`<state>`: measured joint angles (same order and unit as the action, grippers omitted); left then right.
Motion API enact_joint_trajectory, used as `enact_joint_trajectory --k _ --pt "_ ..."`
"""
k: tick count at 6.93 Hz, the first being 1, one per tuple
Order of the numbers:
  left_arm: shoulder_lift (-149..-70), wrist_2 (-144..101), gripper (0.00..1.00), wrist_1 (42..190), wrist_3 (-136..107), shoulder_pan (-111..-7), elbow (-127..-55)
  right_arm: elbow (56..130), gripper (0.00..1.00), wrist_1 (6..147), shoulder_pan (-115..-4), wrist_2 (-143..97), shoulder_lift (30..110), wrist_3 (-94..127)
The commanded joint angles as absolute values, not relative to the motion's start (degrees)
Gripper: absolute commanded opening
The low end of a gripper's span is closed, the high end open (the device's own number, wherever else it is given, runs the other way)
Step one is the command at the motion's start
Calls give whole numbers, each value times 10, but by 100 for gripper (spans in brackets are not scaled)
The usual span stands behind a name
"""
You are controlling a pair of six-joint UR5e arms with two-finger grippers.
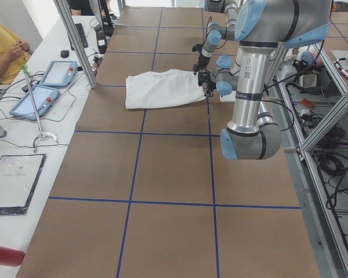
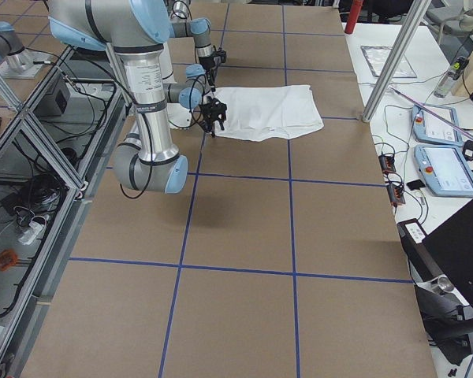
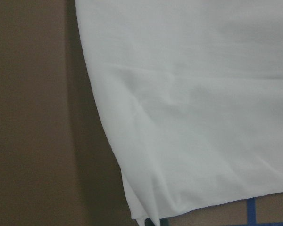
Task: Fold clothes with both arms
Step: 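Lift the near edge with both grippers and fold it toward the far edge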
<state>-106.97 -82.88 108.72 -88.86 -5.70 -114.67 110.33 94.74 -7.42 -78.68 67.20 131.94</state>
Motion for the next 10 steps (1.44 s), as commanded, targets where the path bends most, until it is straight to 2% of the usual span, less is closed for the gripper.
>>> enact_joint_trajectory --k 1,2,5,6,7,10 --pt "-1070 -829 0 1087 -889 -57 -1148 1104 14 945 -74 -786 671 1335" --pt "-1070 -829 0 1087 -889 -57 -1150 1105 0 944 -73 -781 671 1336" --pt "-1071 -830 0 1087 -888 -57 -1153 1113 0 947 -74 -765 671 1336" --pt "-1069 -833 0 1084 -878 -60 -1176 1135 0 951 -79 -766 671 1335" --pt "-1064 -854 0 1053 -821 -67 -1221 1196 0 969 -86 -767 678 1333" --pt "-1071 -934 0 915 -791 -102 -1352 1406 0 1179 -75 -796 669 1334"
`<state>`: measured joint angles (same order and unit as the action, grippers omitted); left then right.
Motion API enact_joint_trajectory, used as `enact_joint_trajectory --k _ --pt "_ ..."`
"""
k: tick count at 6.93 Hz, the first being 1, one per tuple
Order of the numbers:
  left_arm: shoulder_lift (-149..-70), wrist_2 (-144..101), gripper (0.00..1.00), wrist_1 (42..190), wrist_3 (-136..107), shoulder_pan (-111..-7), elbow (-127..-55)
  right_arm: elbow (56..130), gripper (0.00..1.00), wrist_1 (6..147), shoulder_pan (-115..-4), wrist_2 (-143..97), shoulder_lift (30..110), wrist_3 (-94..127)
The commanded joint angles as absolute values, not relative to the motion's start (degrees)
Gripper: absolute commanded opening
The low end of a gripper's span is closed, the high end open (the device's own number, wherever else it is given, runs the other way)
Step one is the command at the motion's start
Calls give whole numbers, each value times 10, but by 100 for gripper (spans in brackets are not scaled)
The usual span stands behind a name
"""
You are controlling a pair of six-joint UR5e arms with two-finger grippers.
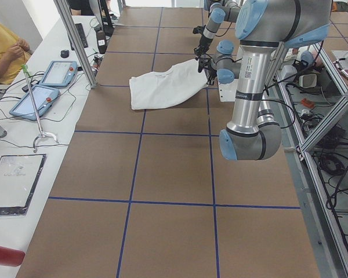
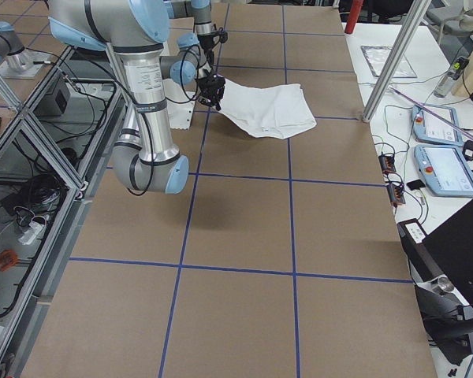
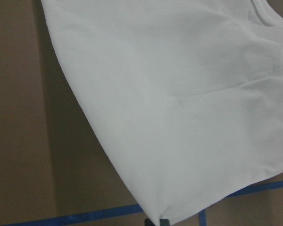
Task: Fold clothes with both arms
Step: 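Lift the near edge with both grippers and fold it toward the far edge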
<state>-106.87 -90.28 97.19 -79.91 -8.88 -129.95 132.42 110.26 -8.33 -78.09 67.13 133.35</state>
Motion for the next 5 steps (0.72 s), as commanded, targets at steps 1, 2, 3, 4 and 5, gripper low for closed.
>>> enact_joint_trajectory --k 1,2,3,4,5 --pt "-1096 -980 0 862 -761 -142 -1394 1443 0 1245 -79 -809 630 1334" --pt "-1143 -1015 0 799 -740 -182 -1401 1439 0 1280 -90 -822 594 1332" --pt "-1156 -1013 0 791 -740 -184 -1380 1413 0 1277 -91 -818 591 1325" --pt "-1158 -999 0 795 -740 -184 -1348 1370 0 1270 -107 -809 568 1298" --pt "-1171 -977 0 796 -739 -191 -1328 1328 0 1234 -139 -809 559 1270"
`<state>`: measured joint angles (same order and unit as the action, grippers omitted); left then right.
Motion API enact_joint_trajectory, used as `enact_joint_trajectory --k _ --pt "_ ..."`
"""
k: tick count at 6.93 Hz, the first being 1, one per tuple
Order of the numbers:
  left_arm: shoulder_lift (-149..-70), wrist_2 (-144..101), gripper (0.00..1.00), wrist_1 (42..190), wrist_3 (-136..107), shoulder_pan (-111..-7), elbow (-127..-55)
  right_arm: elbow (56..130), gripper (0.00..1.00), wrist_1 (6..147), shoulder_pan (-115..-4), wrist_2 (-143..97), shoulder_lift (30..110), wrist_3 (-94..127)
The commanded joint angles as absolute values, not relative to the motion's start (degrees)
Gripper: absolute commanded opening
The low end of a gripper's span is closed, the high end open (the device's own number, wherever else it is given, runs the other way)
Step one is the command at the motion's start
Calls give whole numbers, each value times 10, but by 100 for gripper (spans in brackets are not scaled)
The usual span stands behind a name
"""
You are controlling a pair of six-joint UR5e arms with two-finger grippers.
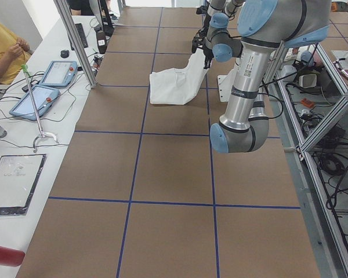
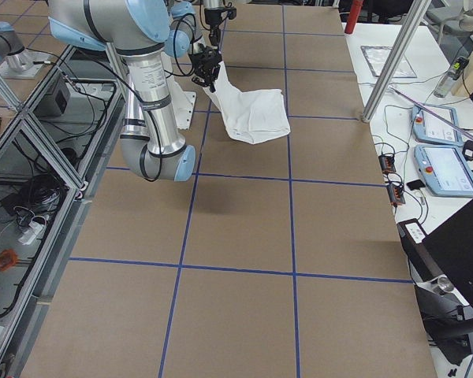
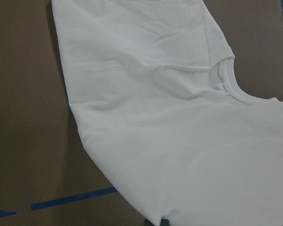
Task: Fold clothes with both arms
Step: 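Lift the near edge with both grippers and fold it toward the far edge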
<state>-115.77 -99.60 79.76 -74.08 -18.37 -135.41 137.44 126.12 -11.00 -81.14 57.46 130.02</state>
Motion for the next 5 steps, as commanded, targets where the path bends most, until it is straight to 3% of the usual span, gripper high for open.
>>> enact_joint_trajectory --k 1,5 --pt "-1195 -972 0 809 -728 -215 -1279 1271 0 1171 -172 -810 557 1240" --pt "-1227 -970 0 988 -640 -332 -1056 1102 0 970 -269 -812 543 1152"
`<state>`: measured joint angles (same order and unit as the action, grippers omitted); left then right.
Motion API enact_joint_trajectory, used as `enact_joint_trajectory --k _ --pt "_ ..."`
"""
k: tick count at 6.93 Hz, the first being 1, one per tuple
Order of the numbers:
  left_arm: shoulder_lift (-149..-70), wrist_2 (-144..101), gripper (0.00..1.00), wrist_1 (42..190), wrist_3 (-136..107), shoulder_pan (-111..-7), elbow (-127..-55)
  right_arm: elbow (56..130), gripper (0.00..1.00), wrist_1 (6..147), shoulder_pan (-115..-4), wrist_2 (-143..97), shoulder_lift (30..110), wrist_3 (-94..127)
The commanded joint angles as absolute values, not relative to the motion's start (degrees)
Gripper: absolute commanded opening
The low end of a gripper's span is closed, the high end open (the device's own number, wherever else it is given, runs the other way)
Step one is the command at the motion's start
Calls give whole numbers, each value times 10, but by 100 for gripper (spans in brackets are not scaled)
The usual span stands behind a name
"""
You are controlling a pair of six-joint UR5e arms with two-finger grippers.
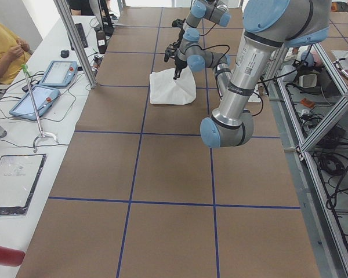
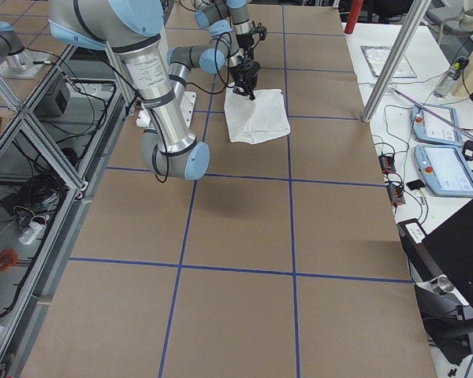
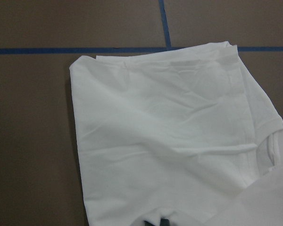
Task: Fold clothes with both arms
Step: 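Lift the near edge with both grippers and fold it toward the far edge, then lay the folded edge down near the far edge with both grippers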
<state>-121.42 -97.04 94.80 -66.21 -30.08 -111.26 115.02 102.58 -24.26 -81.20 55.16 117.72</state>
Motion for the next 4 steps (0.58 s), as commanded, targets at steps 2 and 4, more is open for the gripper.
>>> enact_joint_trajectory --k 2,4 --pt "-1263 -970 0 1049 -621 -354 -965 997 0 955 -293 -813 478 1148" --pt "-1283 -969 0 1087 -607 -371 -891 895 0 857 -308 -812 474 1145"
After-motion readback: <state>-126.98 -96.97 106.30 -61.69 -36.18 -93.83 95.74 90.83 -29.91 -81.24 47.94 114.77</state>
